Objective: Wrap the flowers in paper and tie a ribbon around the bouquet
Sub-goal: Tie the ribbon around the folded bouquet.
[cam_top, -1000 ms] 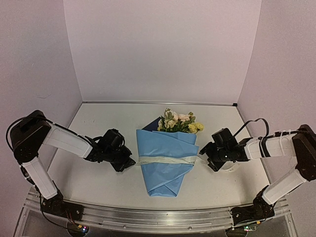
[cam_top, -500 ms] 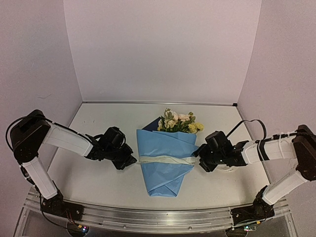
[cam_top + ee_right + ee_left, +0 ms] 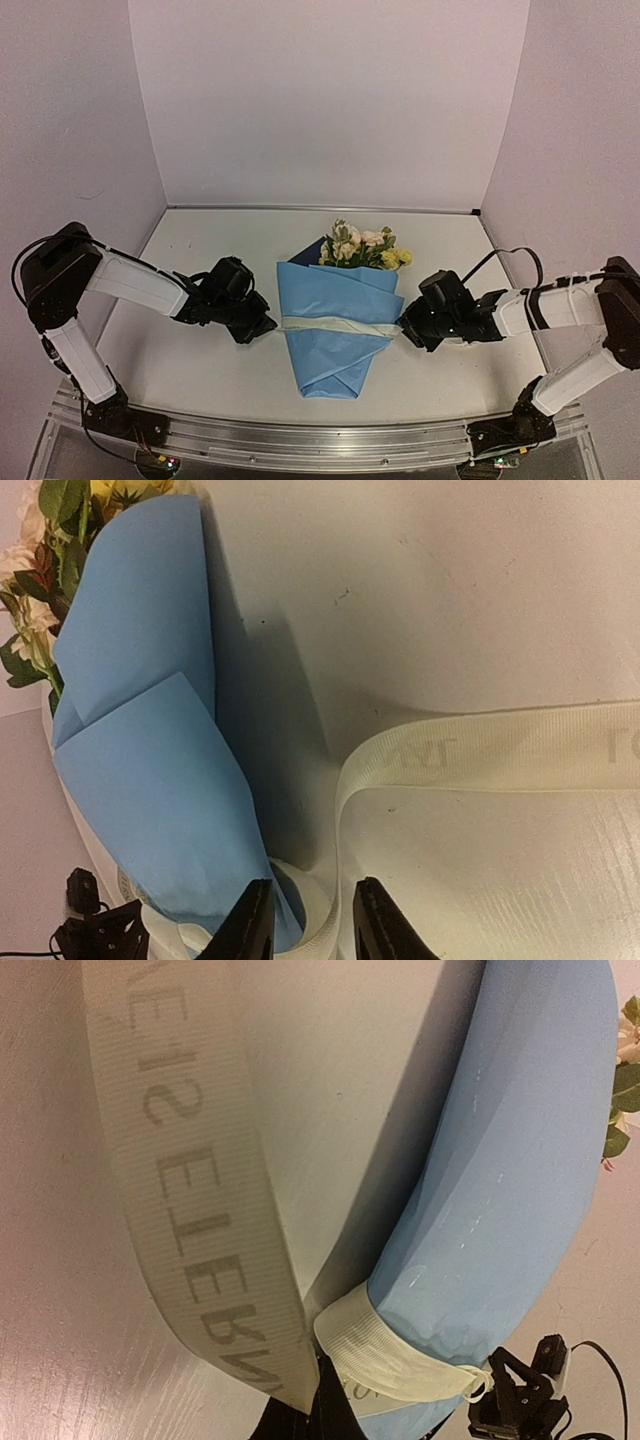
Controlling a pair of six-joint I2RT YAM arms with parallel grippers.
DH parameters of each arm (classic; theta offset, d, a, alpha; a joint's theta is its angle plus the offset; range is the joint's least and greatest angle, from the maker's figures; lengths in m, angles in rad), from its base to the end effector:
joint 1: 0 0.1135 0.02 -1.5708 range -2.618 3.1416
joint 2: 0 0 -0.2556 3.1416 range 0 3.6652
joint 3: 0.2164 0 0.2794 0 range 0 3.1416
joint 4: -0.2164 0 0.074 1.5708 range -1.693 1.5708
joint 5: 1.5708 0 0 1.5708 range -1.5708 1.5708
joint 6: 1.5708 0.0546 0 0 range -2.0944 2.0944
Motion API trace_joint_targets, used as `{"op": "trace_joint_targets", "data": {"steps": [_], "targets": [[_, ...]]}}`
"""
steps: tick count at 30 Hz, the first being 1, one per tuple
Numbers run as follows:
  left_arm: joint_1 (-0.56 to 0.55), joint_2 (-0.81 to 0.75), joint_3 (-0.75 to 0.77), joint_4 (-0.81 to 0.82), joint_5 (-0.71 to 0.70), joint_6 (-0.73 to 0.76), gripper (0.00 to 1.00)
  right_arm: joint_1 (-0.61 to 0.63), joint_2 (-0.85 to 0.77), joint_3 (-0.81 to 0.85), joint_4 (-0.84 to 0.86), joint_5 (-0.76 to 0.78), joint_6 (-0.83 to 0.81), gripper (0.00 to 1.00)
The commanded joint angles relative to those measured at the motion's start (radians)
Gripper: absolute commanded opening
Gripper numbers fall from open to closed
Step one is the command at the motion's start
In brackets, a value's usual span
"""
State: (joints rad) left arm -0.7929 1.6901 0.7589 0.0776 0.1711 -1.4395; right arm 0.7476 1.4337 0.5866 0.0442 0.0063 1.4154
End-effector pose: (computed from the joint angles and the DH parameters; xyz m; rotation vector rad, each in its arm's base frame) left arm 0.2358 -0.2526 0.0878 -0.8007 2.6718 -1.0437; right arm 0.2203 0.2037 0.1094 0.8625 2.4761 0.9311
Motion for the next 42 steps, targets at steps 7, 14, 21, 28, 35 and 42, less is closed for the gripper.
{"op": "trace_joint_targets", "data": {"steps": [7,14,21,28,35,42], "targets": [[0.003,-0.025,0.018,0.002,-0.019,0.005,0.00,0.007,-0.020,-0.006,0.012,0.011,0.009,0.00],[0.007,-0.048,0.023,-0.046,-0.043,0.028,0.00,0.007,-0.070,-0.013,-0.054,0.041,-0.003,0.00],[0.032,-0.135,0.020,-0.145,-0.127,0.128,0.00,0.007,-0.155,0.120,-0.423,0.186,-0.166,0.00],[0.110,-0.115,0.042,-0.145,-0.099,0.259,0.00,-0.005,-0.038,0.273,-0.573,0.245,-0.335,0.00],[0.268,-0.189,-0.045,-0.225,-0.138,0.368,0.00,-0.135,0.025,0.252,-0.640,0.289,-0.410,0.00],[0.680,-0.367,-0.221,-0.337,-0.151,0.478,0.00,-0.329,-0.107,0.104,-0.697,0.324,-0.444,0.00]]}}
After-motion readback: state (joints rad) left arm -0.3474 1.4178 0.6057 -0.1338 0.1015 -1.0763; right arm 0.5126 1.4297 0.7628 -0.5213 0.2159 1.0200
